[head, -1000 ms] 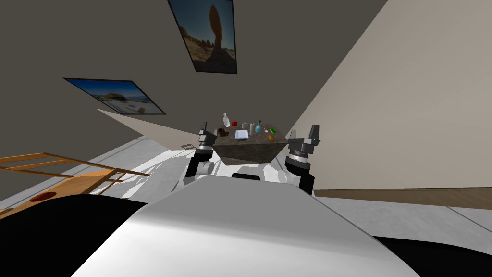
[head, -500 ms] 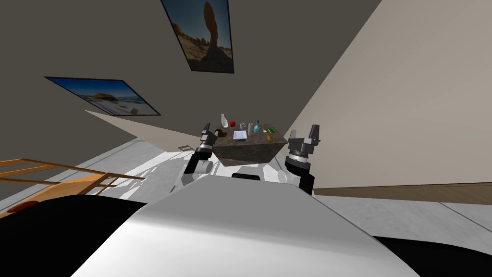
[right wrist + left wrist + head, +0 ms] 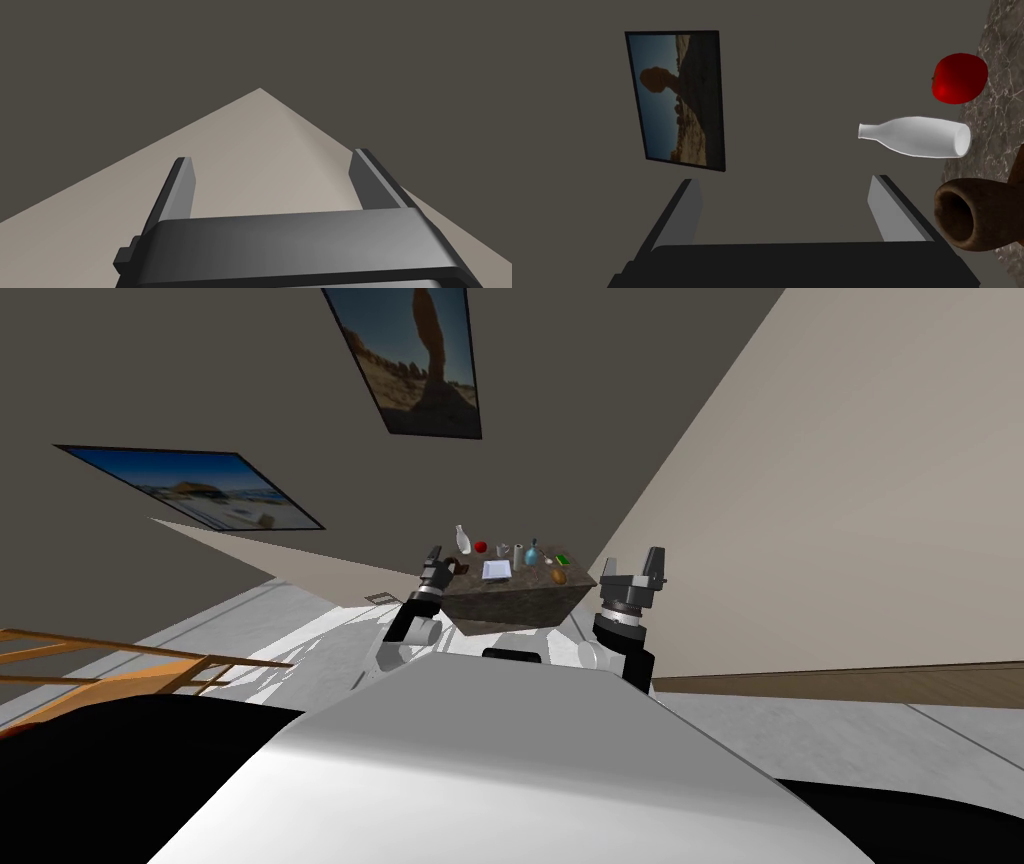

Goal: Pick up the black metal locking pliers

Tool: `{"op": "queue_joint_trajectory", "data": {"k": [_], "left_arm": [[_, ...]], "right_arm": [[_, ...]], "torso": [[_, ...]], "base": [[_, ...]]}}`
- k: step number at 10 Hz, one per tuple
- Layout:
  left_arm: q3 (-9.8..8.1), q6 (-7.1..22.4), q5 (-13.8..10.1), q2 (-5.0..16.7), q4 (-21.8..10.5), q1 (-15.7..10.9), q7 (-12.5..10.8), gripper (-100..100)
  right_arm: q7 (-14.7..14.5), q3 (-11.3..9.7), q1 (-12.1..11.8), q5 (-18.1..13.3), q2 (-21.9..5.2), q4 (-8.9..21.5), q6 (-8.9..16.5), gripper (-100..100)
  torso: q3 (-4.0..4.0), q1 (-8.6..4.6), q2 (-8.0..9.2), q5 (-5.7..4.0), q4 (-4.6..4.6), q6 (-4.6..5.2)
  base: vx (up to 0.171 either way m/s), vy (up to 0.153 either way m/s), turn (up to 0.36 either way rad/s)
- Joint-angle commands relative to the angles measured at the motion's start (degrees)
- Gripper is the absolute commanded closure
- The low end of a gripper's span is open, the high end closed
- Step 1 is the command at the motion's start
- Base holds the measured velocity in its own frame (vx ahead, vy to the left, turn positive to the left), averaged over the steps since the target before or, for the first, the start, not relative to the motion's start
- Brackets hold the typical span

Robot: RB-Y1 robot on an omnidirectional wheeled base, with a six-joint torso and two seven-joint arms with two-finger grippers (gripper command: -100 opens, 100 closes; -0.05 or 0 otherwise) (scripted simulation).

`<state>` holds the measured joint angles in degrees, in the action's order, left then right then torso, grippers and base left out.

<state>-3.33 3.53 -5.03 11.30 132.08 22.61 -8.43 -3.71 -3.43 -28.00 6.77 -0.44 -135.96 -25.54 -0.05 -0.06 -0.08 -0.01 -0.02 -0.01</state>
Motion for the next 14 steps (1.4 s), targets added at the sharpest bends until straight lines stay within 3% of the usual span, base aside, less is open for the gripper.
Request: {"op": "queue_joint_trajectory", "data": {"k": [1,14], "left_arm": [[-0.41,2.86,0.17,0.35,-0.07,-0.4,0.06,-100],[-2.9,22.9,1.24,0.94,-0.49,-3.79,0.55,-100]], "right_arm": [[0.0,0.0,0.0,0.0,0.0,0.0,0.0,0],[0.0,0.0,0.0,0.0,0.0,0.0,0.0,0]], "torso": [[0.0,0.0,0.0,0.0,0.0,0.0],[-0.02,-0.02,-0.03,0.0,-0.01,0.0]], "base": [[0.027,-0.019,-0.048],[0.029,-0.017,-0.042]]}}
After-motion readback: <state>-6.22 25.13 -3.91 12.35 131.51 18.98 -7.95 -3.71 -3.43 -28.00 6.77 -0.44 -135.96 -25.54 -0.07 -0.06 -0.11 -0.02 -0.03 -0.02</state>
